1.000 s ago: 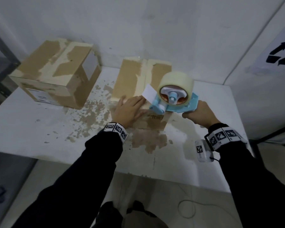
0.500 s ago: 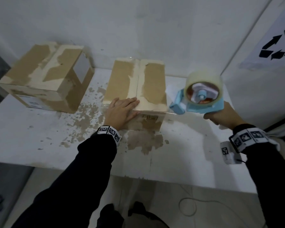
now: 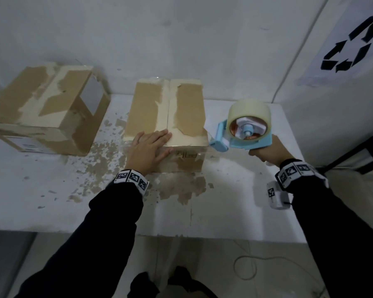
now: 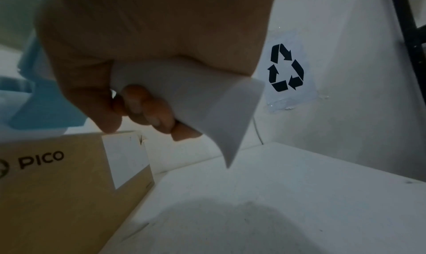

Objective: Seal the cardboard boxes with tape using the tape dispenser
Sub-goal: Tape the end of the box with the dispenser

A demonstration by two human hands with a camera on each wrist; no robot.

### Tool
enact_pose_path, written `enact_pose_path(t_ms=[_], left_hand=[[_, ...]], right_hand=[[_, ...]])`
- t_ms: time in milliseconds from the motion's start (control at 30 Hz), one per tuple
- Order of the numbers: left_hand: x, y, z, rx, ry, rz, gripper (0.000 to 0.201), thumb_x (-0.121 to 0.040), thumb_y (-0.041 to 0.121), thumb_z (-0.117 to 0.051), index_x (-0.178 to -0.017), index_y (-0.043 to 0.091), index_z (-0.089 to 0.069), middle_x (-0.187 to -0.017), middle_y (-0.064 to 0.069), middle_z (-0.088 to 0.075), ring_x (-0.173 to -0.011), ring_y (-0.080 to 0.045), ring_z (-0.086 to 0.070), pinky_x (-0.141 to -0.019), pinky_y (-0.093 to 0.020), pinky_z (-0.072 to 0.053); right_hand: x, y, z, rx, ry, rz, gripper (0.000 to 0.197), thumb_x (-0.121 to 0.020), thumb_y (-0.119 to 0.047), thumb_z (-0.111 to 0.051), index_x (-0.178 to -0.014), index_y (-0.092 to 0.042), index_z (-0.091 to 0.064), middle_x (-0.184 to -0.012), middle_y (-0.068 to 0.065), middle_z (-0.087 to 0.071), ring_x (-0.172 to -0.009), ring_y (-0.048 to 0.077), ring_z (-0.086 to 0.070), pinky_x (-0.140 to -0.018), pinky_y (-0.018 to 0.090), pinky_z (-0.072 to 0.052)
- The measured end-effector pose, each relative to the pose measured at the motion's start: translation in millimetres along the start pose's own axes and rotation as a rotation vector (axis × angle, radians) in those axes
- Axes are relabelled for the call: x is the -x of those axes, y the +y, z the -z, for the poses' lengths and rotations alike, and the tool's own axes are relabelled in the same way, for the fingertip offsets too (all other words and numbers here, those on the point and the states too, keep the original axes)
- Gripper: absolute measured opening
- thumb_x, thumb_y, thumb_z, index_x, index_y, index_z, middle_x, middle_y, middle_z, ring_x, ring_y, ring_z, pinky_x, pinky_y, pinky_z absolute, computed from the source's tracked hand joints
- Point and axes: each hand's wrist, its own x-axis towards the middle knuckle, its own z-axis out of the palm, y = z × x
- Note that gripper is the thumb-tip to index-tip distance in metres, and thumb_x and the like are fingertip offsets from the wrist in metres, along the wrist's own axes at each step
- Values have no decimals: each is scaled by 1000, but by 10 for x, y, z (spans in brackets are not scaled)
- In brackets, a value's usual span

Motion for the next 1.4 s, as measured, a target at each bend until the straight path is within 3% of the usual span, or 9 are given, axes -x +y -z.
enact_pose_path(t_ms=[267,467,567,700,800,967,1133,1300,1400], left_hand=[[-145,337,78,48,96,45,65,-81,66,-33,-130,28,-51,-138,7,-49,-127,-14,-43,-113,-45,0],[-359,650,-155,-5,-94,-133,56,-93,49,-37,-145,29,-28,-151,8,-30,-136,-13,-33,-111,-47,-19],[-365,538,-195,-35,-58,-172,54,-91,47,-35,-143,29,-34,-147,6,-39,-131,-15,-42,-106,-49,-31],[-464,312,-123,-48,-85,-241,57,-91,46,-44,-144,31,-28,-149,7,-34,-133,-15,-38,-107,-47,-28],[-493,208,-67,-1,-109,-269,63,-87,60,-29,-143,31,-32,-148,6,-35,-132,-17,-39,-108,-45,-27],[-511,310,-83,59,-37,-164,63,-85,64,-23,-128,28,-51,-139,8,-47,-124,-15,-46,-104,-43,-32],[-528,285,-114,68,-23,-176,63,-84,63,-26,-126,25,-54,-135,6,-51,-121,-18,-50,-102,-43,-35],[-534,291,-99,59,-47,-171,66,-84,64,-23,-128,23,-52,-136,4,-51,-122,-18,-48,-103,-42,-32],[-537,286,-91,67,-60,-172,65,-84,65,-22,-129,26,-50,-138,7,-48,-124,-17,-46,-105,-42,-31]], right_hand=[[-106,74,-140,5,-83,-3,20,-74,-12,-73,-61,-17,-60,-57,12,-64,-55,25,-60,-65,43,-56],[-85,166,-167,-31,-91,-9,33,-74,-11,-73,-47,-18,-54,-46,4,-59,-50,22,-57,-67,43,-55],[-95,194,-181,-42,-79,9,35,-74,-10,-72,-46,-15,-51,-43,4,-56,-45,21,-53,-62,41,-51],[-126,111,-255,-54,-45,40,32,-73,-9,-72,-50,-15,-51,-46,6,-55,-45,22,-52,-56,36,-48],[-163,22,-326,-49,-52,54,27,-74,-7,-72,-56,-14,-53,-50,6,-56,-46,21,-52,-52,34,-46],[-194,-8,-364,-64,-33,82,27,-77,2,-67,-60,-13,-51,-54,2,-53,-38,4,-49,-38,18,-40],[-207,64,-390,-37,3,191,12,-77,3,-69,-79,-4,-59,-77,17,-61,-72,24,-56,-67,37,-46],[-262,28,-354,16,-23,257,13,-78,-1,-69,-88,4,-62,-83,18,-63,-77,28,-59,-71,41,-51],[-243,40,-399,-47,-43,194,12,-76,4,-66,-76,-5,-59,-72,10,-60,-65,19,-57,-62,34,-47]])
